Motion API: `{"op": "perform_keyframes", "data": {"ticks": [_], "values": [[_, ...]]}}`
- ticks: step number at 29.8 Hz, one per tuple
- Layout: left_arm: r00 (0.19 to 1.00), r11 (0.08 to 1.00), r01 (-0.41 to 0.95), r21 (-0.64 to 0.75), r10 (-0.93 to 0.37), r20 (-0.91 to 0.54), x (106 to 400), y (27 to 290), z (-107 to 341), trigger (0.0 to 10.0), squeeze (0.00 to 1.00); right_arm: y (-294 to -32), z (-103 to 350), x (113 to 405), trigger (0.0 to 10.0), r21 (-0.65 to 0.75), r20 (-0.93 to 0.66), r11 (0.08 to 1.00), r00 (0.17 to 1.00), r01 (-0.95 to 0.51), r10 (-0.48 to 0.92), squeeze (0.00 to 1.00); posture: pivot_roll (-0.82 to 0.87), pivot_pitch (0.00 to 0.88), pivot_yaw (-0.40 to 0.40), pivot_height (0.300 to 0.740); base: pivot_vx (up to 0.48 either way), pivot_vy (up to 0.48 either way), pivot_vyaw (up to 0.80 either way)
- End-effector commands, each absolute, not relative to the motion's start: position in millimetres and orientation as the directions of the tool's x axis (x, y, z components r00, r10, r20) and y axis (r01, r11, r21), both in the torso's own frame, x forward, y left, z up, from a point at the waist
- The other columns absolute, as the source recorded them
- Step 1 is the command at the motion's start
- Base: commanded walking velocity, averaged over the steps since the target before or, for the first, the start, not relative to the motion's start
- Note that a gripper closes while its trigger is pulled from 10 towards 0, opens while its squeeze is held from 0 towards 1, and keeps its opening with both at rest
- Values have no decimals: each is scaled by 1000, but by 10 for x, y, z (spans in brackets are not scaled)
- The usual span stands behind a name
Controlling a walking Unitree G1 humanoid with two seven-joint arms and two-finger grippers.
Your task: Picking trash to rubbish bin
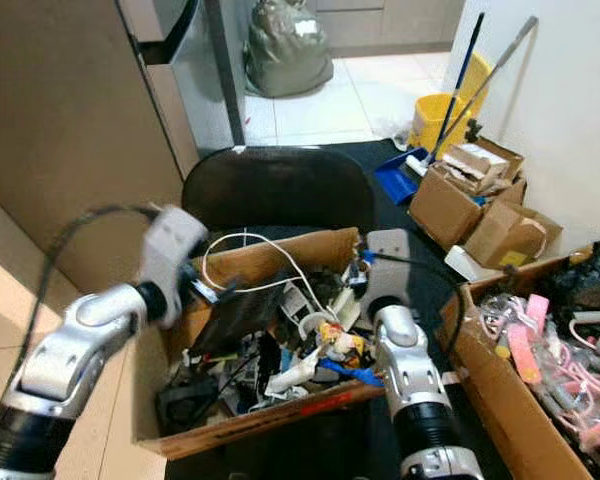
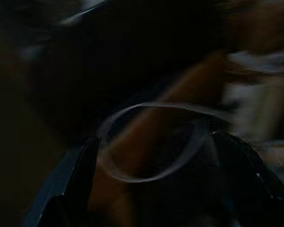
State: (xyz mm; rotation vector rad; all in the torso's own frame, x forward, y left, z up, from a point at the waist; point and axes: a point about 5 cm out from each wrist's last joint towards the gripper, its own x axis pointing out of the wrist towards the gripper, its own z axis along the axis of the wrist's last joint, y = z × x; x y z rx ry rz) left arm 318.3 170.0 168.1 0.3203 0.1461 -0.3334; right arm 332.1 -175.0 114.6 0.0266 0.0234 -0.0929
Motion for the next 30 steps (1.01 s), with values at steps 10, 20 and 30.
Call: {"op": "perform_keyframes", "data": {"ticks": [10,20,30], "values": [[969,929,223,297,-179,-168,3192,1680,1505,10000,0,-1870,908,3053,10000,65,-91,978,977,200,-194,0,-1,146,54,740,0,0,-800],[972,926,229,301,-197,-132,3214,1604,1486,10000,0,-1857,895,2992,10000,81,-100,966,967,244,-235,0,2,139,63,740,0,0,-800],[982,935,185,302,-163,-96,3234,1668,1506,10000,0,-1871,911,2966,10000,75,-97,966,966,247,-239,0,5,128,59,740,0,0,-800]]}}
